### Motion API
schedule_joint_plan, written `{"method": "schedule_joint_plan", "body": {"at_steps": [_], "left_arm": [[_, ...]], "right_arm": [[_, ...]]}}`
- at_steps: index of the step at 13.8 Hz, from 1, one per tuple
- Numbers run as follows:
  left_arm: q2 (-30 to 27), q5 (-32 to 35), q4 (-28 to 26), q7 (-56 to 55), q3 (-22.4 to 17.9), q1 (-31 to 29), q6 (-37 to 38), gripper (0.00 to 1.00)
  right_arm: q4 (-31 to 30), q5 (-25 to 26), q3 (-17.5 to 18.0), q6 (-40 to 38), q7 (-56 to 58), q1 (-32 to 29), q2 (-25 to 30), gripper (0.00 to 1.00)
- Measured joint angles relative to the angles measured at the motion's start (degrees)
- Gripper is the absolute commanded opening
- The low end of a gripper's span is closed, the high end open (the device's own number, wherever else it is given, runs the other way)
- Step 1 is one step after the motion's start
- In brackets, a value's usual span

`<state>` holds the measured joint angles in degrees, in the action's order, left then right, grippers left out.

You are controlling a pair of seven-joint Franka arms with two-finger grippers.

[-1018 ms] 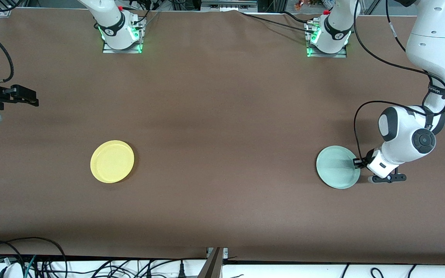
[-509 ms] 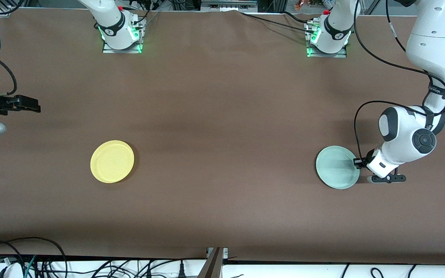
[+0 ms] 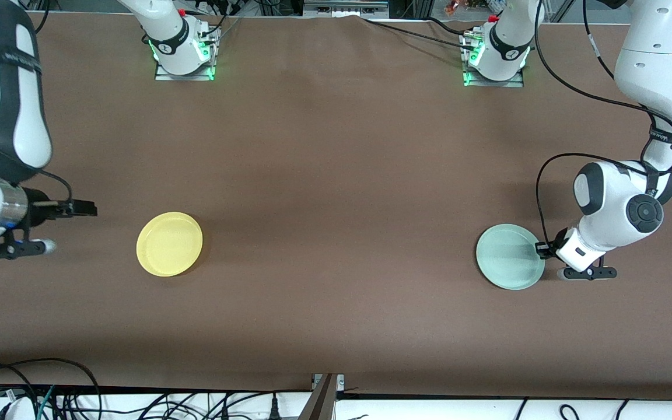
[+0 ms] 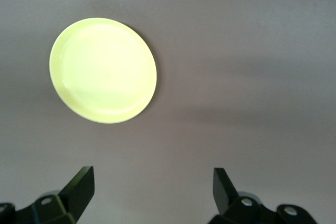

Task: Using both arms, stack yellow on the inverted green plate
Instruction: 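Reach the right gripper to the yellow plate rim, then lift the green plate with the left gripper while the right gripper grasps yellow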

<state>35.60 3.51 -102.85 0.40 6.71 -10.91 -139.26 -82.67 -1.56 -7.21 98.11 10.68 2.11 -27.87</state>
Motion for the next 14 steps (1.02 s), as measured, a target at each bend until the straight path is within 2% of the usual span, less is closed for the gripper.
{"method": "schedule_joint_plan", "body": {"at_steps": [3,7,11,14], "left_arm": [[-1.56,0.10,2.29,0.08,0.53,0.11,4.77,0.00],[-3.71,1.87,12.75,0.08,0.88,2.38,20.99,0.00],[-4.04,8.45,19.81,-1.64,0.95,8.46,29.35,0.00],[-4.07,15.39,25.25,-2.79,0.96,16.57,35.04,0.00]], "right_arm": [[-0.91,-2.73,-0.01,3.89,-1.21,0.17,-3.08,1.00],[-5.33,-3.74,-0.09,9.78,-1.49,0.03,-4.42,1.00],[-9.82,-8.28,-0.22,13.96,-1.61,-0.74,-4.64,1.00],[-11.32,-11.26,-0.34,16.78,-1.61,-1.76,-6.37,1.00]]}}
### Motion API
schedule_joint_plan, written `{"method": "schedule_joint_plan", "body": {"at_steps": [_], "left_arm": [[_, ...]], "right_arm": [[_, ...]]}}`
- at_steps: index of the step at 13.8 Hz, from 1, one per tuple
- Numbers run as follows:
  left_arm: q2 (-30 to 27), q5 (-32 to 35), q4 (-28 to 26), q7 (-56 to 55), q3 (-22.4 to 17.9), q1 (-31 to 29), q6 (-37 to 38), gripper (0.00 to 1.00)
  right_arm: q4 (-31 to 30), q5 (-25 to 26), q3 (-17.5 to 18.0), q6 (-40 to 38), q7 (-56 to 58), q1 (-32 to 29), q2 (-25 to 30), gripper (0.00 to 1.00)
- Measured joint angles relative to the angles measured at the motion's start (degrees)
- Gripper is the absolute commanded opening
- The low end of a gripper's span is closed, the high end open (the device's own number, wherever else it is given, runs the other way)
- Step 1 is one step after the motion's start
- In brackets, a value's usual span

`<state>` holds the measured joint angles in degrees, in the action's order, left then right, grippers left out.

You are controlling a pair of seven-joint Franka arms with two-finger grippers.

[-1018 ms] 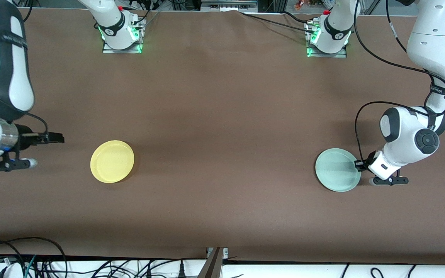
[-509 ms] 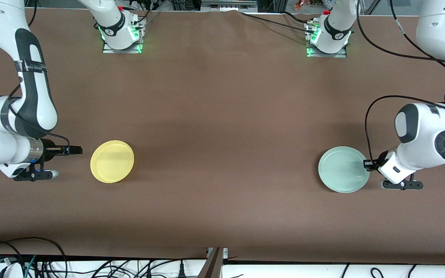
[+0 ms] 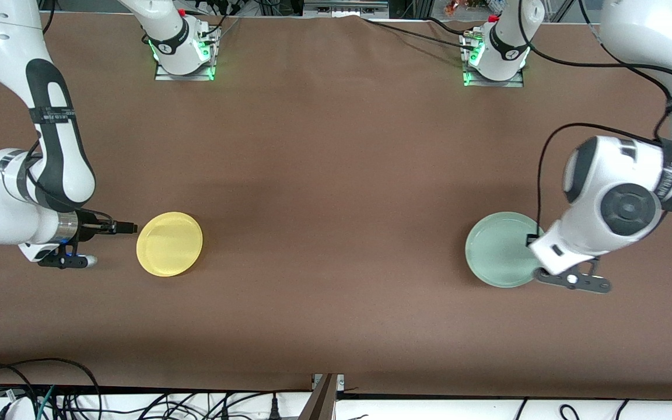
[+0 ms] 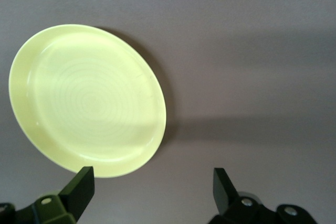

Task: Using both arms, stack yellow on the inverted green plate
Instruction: 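Lift the green plate with the left gripper while the right gripper grasps yellow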

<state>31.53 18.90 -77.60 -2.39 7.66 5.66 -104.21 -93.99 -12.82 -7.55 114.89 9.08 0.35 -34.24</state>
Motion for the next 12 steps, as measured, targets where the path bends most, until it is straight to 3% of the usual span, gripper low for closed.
{"method": "schedule_joint_plan", "body": {"at_steps": [5,9,12], "left_arm": [[1.08,16.41,1.32,-1.27,-0.07,14.78,1.75,0.00],[3.27,24.65,1.33,-3.32,-0.26,23.13,3.28,0.00],[6.41,35.18,1.34,-10.91,-1.46,31.88,6.06,0.00]], "right_arm": [[-0.08,-0.71,0.13,5.70,0.02,-0.08,-3.89,1.00],[-0.08,-0.73,0.37,6.62,0.04,-0.04,-5.20,1.00],[-0.43,-0.74,0.54,6.63,0.04,0.01,-5.39,0.99]]}}
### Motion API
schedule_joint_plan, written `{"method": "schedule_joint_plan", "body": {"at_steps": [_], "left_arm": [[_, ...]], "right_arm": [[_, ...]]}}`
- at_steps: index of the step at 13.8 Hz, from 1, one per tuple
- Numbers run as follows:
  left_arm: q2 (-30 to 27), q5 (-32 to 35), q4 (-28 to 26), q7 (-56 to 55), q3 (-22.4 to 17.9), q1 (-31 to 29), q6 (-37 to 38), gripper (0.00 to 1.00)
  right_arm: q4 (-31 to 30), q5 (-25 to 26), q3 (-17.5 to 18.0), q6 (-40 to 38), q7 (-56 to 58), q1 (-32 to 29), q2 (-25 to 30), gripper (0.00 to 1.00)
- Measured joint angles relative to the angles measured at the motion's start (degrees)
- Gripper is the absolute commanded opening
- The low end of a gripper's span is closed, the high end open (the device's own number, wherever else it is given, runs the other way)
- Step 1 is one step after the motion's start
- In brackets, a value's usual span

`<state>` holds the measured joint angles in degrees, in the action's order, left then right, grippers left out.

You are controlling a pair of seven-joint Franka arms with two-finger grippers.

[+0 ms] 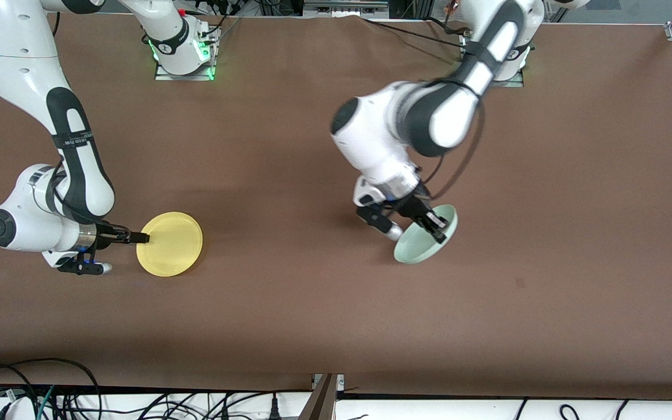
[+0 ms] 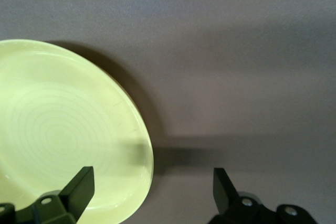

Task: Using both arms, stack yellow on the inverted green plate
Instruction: 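Lift the green plate with the left gripper while the right gripper grasps yellow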

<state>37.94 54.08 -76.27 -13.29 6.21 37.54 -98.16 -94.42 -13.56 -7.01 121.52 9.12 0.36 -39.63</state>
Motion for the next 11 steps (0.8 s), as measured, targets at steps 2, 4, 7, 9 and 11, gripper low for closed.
{"method": "schedule_joint_plan", "body": {"at_steps": [2,4,7,9,11], "left_arm": [[3.37,4.66,0.05,-6.74,-2.88,7.72,3.38,0.00],[5.60,6.13,0.27,-8.84,-4.76,12.12,4.48,0.00],[6.70,10.66,0.85,-8.92,-5.21,15.41,7.67,0.00],[8.72,11.68,1.71,-8.92,-5.44,17.72,11.86,0.00],[12.08,11.89,2.48,-10.09,-7.94,20.30,13.78,0.00]], "right_arm": [[-0.56,0.00,0.03,0.20,0.20,0.01,-0.20,0.79],[-1.00,0.00,0.05,0.60,0.81,0.01,-0.36,0.64],[-1.11,-0.22,0.08,0.71,0.93,0.01,-0.39,0.48],[-1.11,-0.33,0.16,0.73,0.95,0.01,-0.39,0.45],[-1.12,-0.36,0.24,0.75,0.96,0.01,-0.39,0.45]]}}
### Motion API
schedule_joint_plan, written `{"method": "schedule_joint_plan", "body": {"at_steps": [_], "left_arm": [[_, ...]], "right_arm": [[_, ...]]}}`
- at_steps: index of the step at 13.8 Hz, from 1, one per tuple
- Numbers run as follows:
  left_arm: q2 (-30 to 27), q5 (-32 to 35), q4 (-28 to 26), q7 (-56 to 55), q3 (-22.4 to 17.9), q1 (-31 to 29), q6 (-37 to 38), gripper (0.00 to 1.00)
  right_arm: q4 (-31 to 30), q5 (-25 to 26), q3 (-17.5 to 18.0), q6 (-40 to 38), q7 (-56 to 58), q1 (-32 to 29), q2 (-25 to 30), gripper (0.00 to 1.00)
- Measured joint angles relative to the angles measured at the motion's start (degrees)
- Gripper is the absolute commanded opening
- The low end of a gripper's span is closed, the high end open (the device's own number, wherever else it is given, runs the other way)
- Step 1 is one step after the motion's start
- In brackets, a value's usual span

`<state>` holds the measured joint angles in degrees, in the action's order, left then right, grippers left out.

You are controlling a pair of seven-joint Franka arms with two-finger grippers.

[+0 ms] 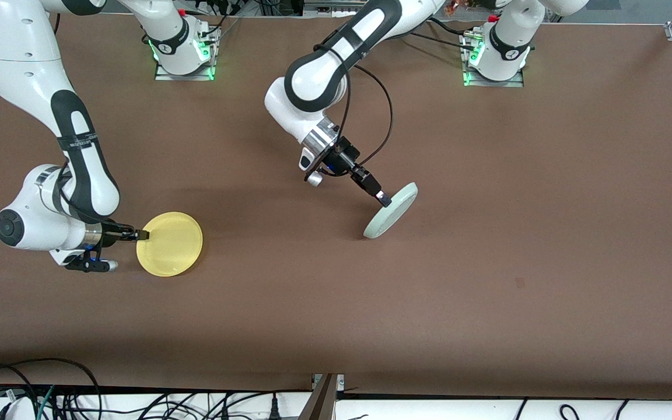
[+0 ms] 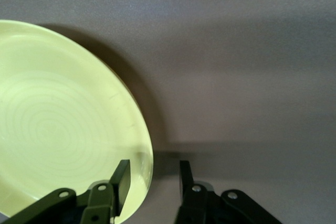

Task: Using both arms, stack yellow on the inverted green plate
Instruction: 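Lift the green plate with the left gripper while the right gripper grasps yellow, then flip the green plate upside down onto the table center with the left gripper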

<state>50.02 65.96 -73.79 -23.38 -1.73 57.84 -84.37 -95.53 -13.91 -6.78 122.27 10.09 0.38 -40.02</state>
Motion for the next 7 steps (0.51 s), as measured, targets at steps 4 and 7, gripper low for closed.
{"method": "schedule_joint_plan", "body": {"at_steps": [4,7], "left_arm": [[6.03,0.16,1.42,-2.75,-4.68,4.49,0.28,0.00],[6.95,0.33,2.36,-3.17,-4.86,5.92,0.93,0.00]], "right_arm": [[-0.01,-0.45,0.05,0.02,0.01,0.00,0.00,0.27],[-0.01,-0.54,0.04,0.03,0.03,0.00,0.00,0.12]]}}
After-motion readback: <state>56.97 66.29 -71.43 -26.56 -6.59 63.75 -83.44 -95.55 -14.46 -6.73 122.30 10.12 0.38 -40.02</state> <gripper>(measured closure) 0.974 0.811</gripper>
